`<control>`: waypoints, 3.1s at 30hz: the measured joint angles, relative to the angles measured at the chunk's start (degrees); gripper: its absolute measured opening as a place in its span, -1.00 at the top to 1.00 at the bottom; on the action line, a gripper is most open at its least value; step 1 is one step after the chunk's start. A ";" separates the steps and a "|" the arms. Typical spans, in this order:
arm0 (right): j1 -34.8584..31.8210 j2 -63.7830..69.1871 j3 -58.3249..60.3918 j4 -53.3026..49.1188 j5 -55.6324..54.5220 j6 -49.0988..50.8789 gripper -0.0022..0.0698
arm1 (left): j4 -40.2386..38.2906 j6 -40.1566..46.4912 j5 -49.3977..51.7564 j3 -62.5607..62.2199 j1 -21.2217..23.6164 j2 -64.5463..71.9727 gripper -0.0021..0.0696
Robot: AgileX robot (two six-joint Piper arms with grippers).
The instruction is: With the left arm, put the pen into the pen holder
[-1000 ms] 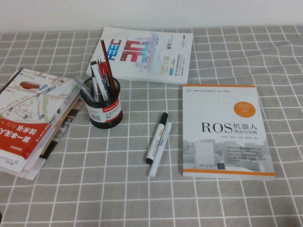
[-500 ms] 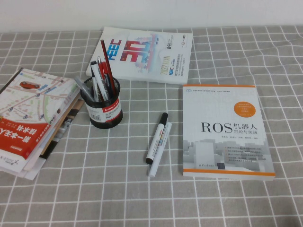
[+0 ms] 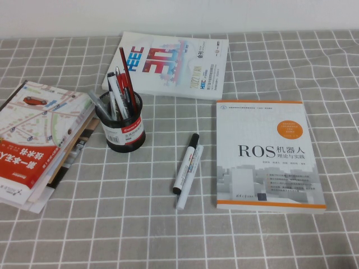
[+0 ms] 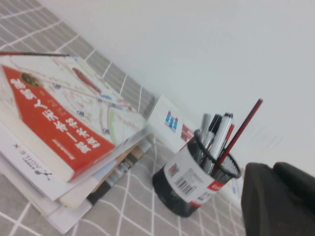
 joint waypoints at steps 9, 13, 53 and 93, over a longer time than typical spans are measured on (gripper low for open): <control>0.00 0.00 0.00 0.00 0.00 0.00 0.98 | -1.24 3.12 10.51 -6.89 0.00 2.62 0.95; 0.00 0.00 0.00 0.00 0.00 0.00 0.98 | -1.24 6.56 17.64 -13.94 0.00 10.32 0.95; 0.00 0.00 0.00 0.00 0.00 0.00 0.98 | 21.96 10.14 50.72 -78.43 -30.17 95.02 0.95; 0.00 0.00 0.00 0.00 0.00 0.00 0.98 | 29.77 12.24 58.88 -102.60 -34.52 121.71 0.46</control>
